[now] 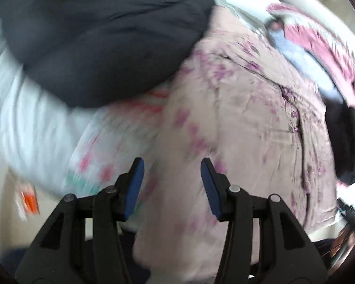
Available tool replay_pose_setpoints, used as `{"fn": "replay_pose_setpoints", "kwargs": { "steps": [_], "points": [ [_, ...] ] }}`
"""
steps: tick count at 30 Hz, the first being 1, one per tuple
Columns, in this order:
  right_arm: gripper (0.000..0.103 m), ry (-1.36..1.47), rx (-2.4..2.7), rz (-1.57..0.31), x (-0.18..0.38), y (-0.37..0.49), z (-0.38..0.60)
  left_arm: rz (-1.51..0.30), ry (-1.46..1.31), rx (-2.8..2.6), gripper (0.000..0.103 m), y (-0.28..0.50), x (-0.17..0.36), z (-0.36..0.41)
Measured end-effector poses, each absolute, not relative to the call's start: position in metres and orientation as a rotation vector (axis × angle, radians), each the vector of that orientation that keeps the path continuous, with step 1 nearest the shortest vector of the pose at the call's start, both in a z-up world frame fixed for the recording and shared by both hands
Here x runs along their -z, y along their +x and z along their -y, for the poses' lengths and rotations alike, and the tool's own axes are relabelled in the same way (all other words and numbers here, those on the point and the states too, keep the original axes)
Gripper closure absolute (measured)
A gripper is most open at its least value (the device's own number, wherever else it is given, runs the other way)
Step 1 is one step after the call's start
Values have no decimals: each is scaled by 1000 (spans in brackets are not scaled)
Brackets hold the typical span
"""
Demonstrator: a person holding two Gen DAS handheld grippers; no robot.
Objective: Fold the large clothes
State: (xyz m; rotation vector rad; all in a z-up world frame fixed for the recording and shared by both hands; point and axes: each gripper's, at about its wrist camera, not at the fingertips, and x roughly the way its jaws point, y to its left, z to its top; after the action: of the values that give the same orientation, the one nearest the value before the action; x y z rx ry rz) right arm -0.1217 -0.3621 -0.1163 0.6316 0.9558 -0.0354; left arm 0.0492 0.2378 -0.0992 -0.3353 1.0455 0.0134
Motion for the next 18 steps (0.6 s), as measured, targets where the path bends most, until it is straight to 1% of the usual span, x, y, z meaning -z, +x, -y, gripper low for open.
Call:
{"fn": "replay_pose_setpoints", "kwargs": {
  "steps": [3,5,8,10,12,13,14,15,16,17,18],
  "points": [
    [33,745,1,-907,121,-148,373,-1025,-463,-28,50,10,112,-250],
    [33,777,30,-922,129,-147,374,-1030,-540,-9,49,-6,124,-251],
    [33,866,10,-966,146,-146,378,-1044,-575,-10,49,-11,138,-250],
    [33,885,-12,-961,151,-148,374,-1054,-596,1,49,-11,143,-249],
    [34,849,-45,-961,150,-145,365,-1053,-581,7,44,-15,145,-244],
    [37,837,-51,-958,150,-142,363,-1051,-560,10,43,-14,144,-240],
    [42,828,-50,-953,149,-144,361,-1052,-543,12,43,-16,144,-237],
    [67,829,-44,-950,150,-144,360,-1052,-533,13,43,-16,144,-234],
    [76,848,-55,-951,152,-146,361,-1042,-520,14,43,-16,144,-232],
    [79,864,-62,-942,152,-149,364,-1031,-509,14,50,-16,143,-232],
    [84,863,-62,-920,149,-150,364,-1026,-490,16,67,-16,142,-230]
  ]
}}
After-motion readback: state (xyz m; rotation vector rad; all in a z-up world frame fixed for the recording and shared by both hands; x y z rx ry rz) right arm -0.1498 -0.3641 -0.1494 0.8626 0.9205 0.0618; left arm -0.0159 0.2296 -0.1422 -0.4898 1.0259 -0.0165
